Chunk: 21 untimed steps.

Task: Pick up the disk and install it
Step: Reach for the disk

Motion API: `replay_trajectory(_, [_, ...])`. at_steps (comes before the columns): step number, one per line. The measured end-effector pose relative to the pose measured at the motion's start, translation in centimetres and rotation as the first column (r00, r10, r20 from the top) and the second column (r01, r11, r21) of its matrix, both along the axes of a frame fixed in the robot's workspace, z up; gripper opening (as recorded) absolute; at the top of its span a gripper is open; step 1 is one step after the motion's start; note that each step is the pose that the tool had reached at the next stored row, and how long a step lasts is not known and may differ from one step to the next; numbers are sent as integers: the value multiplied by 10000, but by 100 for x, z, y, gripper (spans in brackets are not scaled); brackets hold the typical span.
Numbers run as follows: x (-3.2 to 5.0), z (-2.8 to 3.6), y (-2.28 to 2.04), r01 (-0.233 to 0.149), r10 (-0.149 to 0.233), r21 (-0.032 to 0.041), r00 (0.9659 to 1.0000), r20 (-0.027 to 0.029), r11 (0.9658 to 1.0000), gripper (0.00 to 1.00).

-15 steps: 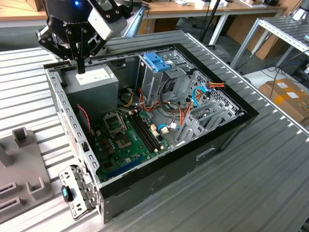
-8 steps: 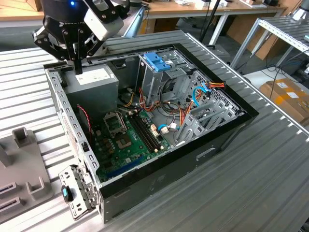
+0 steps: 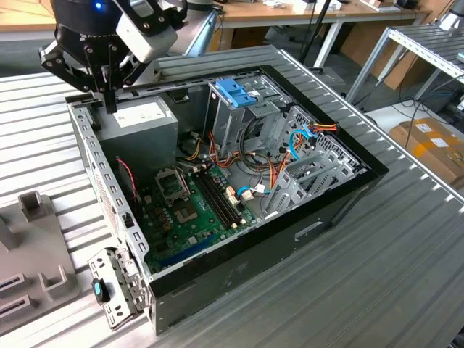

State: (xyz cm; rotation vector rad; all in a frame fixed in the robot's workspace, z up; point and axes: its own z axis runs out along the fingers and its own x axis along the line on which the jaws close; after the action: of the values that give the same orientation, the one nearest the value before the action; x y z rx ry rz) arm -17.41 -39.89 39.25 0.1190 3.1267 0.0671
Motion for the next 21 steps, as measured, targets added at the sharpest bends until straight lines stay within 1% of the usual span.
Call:
replay_trajectory(10, [-124, -2, 0, 1, -1, 0, 10000, 0, 10000, 11])
replay_trajectory(21, [-144, -3, 0, 2, -2, 0, 10000, -1, 10000, 11])
